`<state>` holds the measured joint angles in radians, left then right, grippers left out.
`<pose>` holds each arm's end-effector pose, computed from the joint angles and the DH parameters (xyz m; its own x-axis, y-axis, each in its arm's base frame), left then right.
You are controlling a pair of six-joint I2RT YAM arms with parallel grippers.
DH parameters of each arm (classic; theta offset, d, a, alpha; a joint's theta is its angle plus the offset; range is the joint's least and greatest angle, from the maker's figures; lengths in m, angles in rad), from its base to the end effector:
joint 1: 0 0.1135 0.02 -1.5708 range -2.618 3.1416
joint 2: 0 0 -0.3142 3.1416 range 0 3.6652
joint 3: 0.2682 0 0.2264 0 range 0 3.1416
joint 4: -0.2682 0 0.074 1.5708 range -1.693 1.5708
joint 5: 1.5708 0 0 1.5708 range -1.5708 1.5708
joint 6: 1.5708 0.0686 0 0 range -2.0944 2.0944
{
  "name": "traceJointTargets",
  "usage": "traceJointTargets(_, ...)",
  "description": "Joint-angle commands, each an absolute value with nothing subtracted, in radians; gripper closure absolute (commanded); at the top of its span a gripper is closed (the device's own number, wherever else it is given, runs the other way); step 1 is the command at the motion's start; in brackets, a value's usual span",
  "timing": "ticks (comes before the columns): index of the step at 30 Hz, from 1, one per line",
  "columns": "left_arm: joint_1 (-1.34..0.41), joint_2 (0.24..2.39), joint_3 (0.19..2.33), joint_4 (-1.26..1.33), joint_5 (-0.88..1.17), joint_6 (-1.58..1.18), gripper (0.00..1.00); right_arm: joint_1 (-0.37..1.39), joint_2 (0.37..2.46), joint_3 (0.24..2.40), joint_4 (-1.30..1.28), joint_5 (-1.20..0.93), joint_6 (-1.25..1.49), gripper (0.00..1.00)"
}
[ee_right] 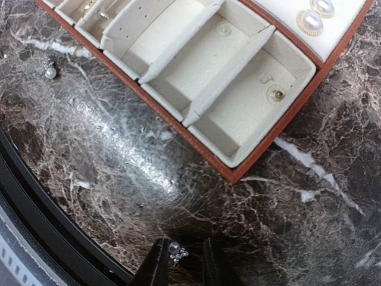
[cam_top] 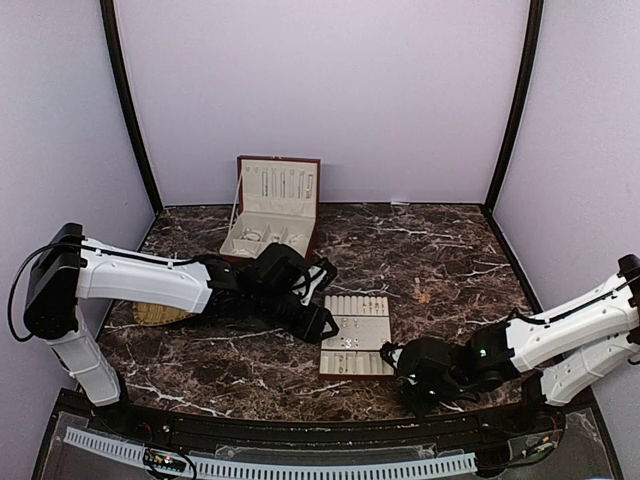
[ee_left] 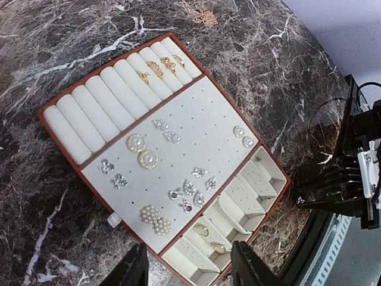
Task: Organize the mixed jewelry
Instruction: Pick up the earring from the center of the board.
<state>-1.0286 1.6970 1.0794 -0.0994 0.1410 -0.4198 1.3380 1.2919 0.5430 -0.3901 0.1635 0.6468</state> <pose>0.1874 -0.3298 0.2544 -0.6776 0.3428 -0.6507 0.6862 0.6131 -0.3916 0.0555 0.1857 0.1822 -0.7363 -0.5281 -0.4231 -0.6273 0.7671 0.1342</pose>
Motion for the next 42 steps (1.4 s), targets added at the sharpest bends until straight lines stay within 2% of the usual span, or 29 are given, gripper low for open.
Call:
traceJointTargets(1, -1.018, 1.643, 1.053, -0.077, 0.152, -0.423, 0.50, 1.366, 1.319, 0.583, -0.418, 0.218, 0.637, 0.80)
traceJointTargets(5, -1.015, 1.640, 1.045, -0.070, 0.154, -0.422, 0.50, 1.378, 1.333, 0.593, -0.429, 0.226, 0.634, 0.83)
traceJointTargets(17, -1.011, 1.638, 1.045, -0.052, 0.151, -0.421, 0.50, 1.381, 1.330, 0.595, -0.453, 0.307, 0.676, 1.00)
traceJointTargets(24, -1.011, 1.627, 1.038, -0.005, 0.169, -0.452, 0.50, 1.382, 1.314, 0.602, -0.437, 0.362, 0.718, 1.00)
traceJointTargets(29, -1.014, 1.624, 1.012, 0.135, 0.265, -0.553, 0.50, 1.380, 1.248, 0.638, -0.405, 0.463, 0.753, 1.00)
traceJointTargets(34, -1.032, 1.632, 0.961, 0.289, 0.327, -0.649, 0.49, 1.345, 1.187, 0.658, -0.286, 0.552, 0.753, 1.00)
traceJointTargets(42, -1.053, 1.672, 0.945, 0.402, 0.406, -0.692, 0.48, 1.267, 1.184, 0.693, -0.080, 0.552, 0.682, 1.00)
